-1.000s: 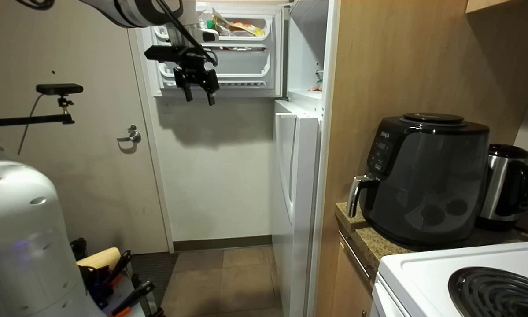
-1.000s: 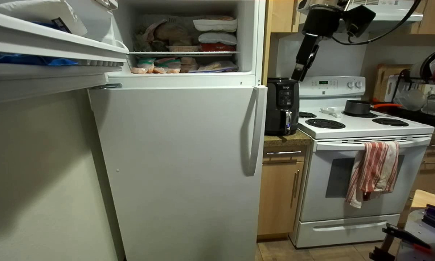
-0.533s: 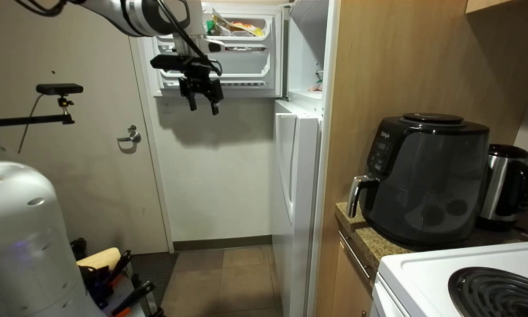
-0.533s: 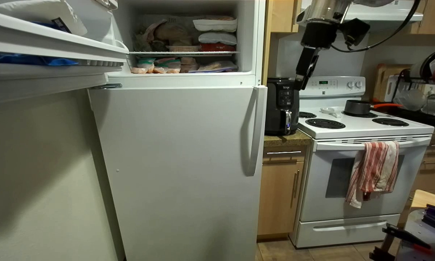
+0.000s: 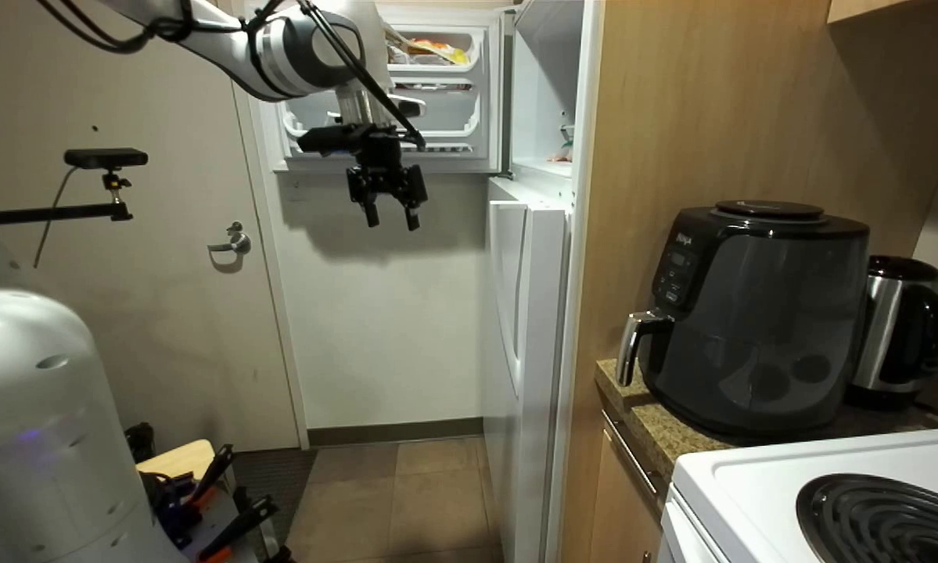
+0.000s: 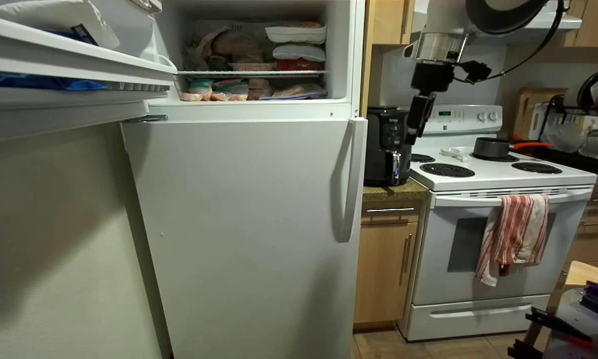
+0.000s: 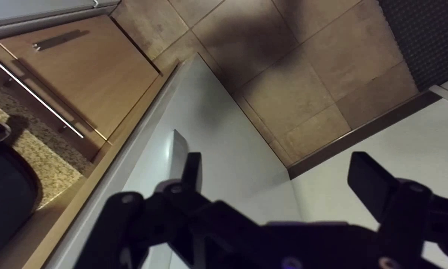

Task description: Open the fridge

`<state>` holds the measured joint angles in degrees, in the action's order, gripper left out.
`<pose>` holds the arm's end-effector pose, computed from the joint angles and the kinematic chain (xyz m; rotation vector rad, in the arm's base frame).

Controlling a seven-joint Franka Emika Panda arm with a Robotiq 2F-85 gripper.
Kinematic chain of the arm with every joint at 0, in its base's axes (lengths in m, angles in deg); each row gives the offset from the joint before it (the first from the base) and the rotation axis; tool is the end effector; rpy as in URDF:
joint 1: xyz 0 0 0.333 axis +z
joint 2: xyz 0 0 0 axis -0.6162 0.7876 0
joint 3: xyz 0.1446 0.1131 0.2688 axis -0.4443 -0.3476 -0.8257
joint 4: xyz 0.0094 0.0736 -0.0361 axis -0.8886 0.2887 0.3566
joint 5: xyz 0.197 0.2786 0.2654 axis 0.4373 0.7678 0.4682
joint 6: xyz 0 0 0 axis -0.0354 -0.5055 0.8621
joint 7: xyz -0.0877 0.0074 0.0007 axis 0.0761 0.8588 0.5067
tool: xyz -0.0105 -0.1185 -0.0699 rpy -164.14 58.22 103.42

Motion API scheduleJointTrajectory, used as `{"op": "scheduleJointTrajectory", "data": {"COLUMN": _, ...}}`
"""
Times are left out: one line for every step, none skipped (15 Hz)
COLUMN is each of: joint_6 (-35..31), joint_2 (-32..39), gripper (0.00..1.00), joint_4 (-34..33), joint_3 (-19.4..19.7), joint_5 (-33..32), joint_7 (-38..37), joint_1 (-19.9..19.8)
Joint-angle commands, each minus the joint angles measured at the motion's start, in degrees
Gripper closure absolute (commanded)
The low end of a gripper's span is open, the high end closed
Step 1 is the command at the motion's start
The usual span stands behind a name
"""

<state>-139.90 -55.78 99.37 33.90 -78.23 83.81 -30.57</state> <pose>0.4794 0.1113 0.4743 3.0945 0.4121 0.2281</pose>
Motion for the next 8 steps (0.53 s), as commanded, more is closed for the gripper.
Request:
{"op": "scheduleJointTrajectory", "data": {"joint_6": -2.65, "joint_2": 1.34, "gripper": 0.0, "joint_4": 1.16, "joint_3": 0.89, "joint_5": -3.25, "joint_7": 1.66, "joint_1": -1.76}}
{"op": "scheduleJointTrajectory", "data": {"joint_6": -3.05, "joint_2": 1.72, "gripper": 0.0, "joint_4": 1.36, "joint_3": 1.1, "joint_5": -4.05, "joint_7": 1.64, "joint_1": -2.07}}
{"op": "scheduleJointTrajectory", "data": {"joint_6": -3.42, "joint_2": 2.16, "gripper": 0.0, "joint_4": 1.34, "joint_3": 1.31, "joint_5": -4.67, "joint_7": 1.57, "joint_1": -2.34}}
{"op": "scheduleJointTrajectory", "data": {"joint_6": -3.91, "joint_2": 2.57, "gripper": 0.0, "joint_4": 1.37, "joint_3": 1.45, "joint_5": -5.45, "joint_7": 1.61, "joint_1": -2.62}}
{"op": "scheduleJointTrajectory", "data": {"joint_6": -4.76, "joint_2": 3.01, "gripper": 0.0, "joint_4": 1.52, "joint_3": 1.81, "joint_5": -6.23, "joint_7": 2.72, "joint_1": -2.68}}
{"op": "scheduleJointTrajectory", "data": {"joint_6": -5.28, "joint_2": 3.47, "gripper": 0.0, "joint_4": 1.5, "joint_3": 1.98, "joint_5": -7.22, "joint_7": 3.12, "joint_1": -2.93}}
{"op": "scheduleJointTrajectory", "data": {"joint_6": -5.9, "joint_2": 3.85, "gripper": 0.0, "joint_4": 1.45, "joint_3": 2.19, "joint_5": -8.14, "joint_7": 3.51, "joint_1": -3.17}}
{"op": "scheduleJointTrajectory", "data": {"joint_6": -6.63, "joint_2": 4.22, "gripper": 0.0, "joint_4": 1.43, "joint_3": 2.43, "joint_5": -9.15, "joint_7": 4.03, "joint_1": -3.4}}
